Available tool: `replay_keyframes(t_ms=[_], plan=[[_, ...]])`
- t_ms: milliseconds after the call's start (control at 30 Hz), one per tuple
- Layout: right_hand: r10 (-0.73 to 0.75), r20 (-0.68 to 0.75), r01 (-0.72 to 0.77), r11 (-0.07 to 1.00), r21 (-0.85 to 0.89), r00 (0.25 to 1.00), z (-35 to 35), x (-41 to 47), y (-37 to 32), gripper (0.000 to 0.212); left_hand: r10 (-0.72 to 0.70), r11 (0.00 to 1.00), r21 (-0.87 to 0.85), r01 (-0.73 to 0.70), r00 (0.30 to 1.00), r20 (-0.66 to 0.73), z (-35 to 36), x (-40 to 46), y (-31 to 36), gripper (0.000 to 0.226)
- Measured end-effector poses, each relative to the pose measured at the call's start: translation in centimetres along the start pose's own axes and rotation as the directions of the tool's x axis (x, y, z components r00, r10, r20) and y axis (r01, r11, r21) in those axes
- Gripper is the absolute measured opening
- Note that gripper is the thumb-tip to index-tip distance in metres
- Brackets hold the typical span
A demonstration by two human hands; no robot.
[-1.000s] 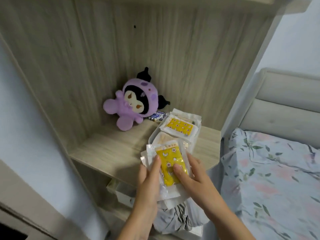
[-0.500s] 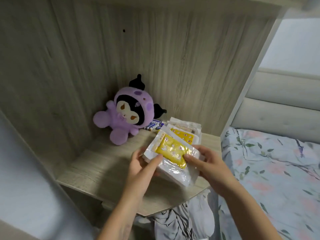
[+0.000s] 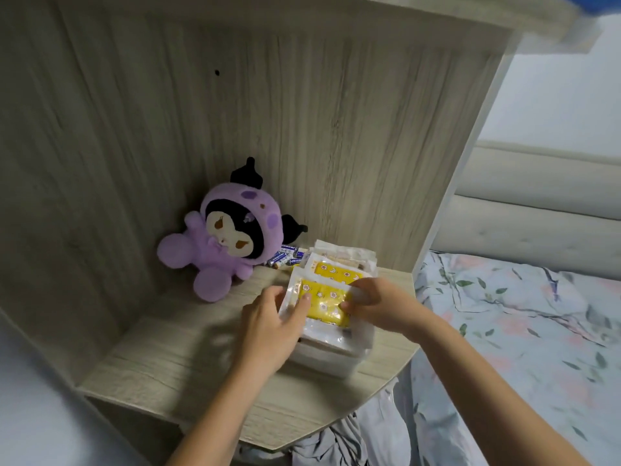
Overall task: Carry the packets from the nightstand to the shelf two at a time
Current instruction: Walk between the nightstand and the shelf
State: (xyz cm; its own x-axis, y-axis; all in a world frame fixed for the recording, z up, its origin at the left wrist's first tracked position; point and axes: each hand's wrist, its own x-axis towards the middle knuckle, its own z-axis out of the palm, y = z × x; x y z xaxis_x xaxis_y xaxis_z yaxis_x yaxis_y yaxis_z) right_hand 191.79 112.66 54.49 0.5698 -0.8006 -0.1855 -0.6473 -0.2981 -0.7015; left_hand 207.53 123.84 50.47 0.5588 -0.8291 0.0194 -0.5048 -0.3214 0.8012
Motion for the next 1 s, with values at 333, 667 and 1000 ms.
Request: replay_keyframes(t_ms=[333,667,1000], plan=[[-0.053,-0.009,0.049,0.968,-0.248,0.999,1.5,0.5,0.7,0.016,0.133,0.742,0.652,-0.156,0.987,0.085,1.0,1.0,1.0,0.042],[-0.127,-0.239,0.044,0.946,-0.322,0.963,3.5,-2.2,3.1,0.056,0.246,0.626,0.741,-0.242,0.963,0.107,-0.5,1.3,1.8,0.040],[0.368,-0.449,-0.479,0.863,-0.162,0.814,1.8,-15.6,14.7,0.038,0.672,0.695,0.242,-0.677,0.732,0.117,5.7,-3.3,10.8,0.017]])
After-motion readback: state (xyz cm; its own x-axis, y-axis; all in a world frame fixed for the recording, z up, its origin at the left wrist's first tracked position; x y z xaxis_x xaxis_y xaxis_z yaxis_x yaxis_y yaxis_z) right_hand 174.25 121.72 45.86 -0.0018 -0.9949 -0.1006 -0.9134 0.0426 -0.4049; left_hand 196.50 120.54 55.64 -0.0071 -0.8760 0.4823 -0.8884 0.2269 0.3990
